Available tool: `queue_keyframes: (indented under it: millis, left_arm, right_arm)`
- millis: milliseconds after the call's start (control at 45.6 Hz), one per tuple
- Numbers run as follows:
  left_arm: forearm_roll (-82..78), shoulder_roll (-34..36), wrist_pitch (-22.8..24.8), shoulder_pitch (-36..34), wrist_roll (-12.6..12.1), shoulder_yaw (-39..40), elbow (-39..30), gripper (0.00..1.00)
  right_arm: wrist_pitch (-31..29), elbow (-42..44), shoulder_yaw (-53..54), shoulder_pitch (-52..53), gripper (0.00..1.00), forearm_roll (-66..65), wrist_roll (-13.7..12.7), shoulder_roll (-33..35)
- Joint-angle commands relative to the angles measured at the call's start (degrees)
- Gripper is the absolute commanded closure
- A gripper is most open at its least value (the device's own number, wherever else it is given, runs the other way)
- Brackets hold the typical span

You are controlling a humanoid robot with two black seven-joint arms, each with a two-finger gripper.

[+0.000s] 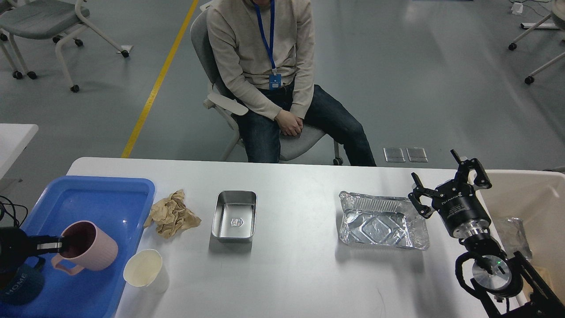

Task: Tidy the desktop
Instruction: 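Carry the pink mug over the blue tray and lower it, then open the left gripper and withdraw it from the mug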

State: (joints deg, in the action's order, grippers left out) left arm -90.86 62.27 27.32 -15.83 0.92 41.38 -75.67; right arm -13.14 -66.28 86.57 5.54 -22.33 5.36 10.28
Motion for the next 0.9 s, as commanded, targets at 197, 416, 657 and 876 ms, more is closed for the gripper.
queue_keyframes:
  millis: [197,416,657,876]
  left_arm:
    - [-0.1,0.31,-1.74,0.98,-0.12,-4.55,0.0,0.99]
    - [-0.02,0.66,-2.01,0.98,-0.13,-4.64,0.08,0.91]
    - [0.33,0.66,-2.71,0.63,0.23,-3.67,-0.44,0.26]
    - [0.42,3.99,-3.15,0.63,2.77,-3.5,-5.62,0.21]
  right_arm:
    - [-0.13,0.18,0.0,-0.09,0.0,0.0,0.0,0.09]
    - [-0.22,0.71,0.09,-0.44,0.0,0.0,0.0,0.09]
    - [-0.22,0.71,0.09,-0.35,0.0,0.0,0.0,0.0]
    - [-0.22,0.71,0.09,-0.35,0.0,0.0,0.0,0.0]
